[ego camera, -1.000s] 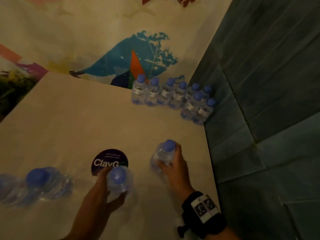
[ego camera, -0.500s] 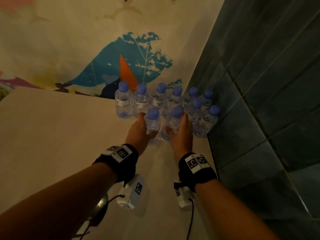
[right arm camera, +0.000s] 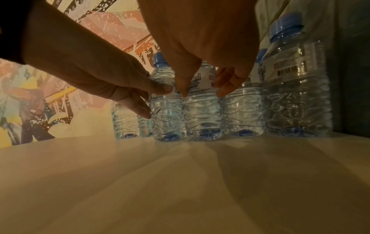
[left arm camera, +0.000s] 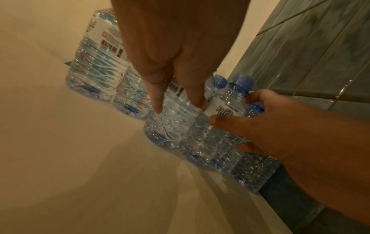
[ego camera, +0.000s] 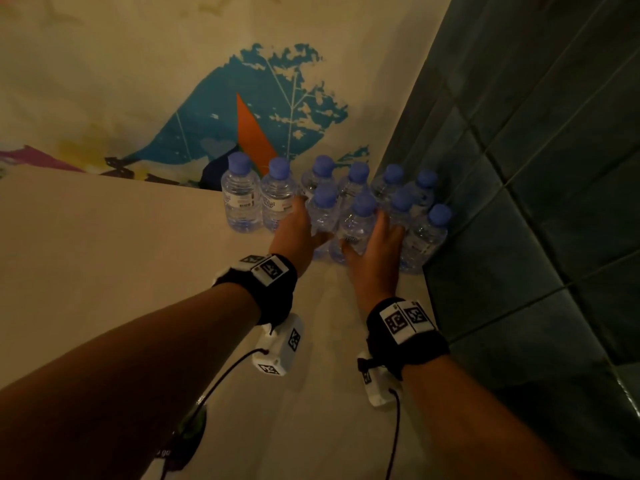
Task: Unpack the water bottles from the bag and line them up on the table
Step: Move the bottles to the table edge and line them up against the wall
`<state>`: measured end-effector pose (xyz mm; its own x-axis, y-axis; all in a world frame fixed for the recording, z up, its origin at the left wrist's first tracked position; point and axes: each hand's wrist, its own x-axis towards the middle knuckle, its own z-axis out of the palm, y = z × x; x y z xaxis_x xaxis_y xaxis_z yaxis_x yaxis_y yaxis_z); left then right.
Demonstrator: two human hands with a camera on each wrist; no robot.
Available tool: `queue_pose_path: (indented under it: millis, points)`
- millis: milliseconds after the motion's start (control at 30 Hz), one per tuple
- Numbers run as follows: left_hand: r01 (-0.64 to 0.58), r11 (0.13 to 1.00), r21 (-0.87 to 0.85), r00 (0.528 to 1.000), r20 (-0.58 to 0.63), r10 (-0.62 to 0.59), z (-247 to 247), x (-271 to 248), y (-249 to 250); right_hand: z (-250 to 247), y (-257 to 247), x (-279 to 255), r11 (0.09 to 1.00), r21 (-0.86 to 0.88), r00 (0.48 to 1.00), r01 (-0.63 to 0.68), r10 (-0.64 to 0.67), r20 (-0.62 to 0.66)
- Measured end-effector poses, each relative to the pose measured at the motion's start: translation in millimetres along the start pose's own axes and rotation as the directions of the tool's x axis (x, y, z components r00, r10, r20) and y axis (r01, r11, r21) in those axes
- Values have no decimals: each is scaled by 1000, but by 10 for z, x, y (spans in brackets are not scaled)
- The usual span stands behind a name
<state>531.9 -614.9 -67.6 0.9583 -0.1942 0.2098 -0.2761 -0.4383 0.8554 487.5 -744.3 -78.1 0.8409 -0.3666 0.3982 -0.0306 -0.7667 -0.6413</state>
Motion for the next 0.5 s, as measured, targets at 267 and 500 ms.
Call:
queue_pose_path:
  millis: [267,500]
  points:
    - [89,996,31,996,12,-90,-87,-183,126,-160,-140,-149,995,86,997,-55,51,50]
    - [189,960,205,976,70,-207,-584,-1262,540,-672,-514,-897,971,150,928,-186,123,351]
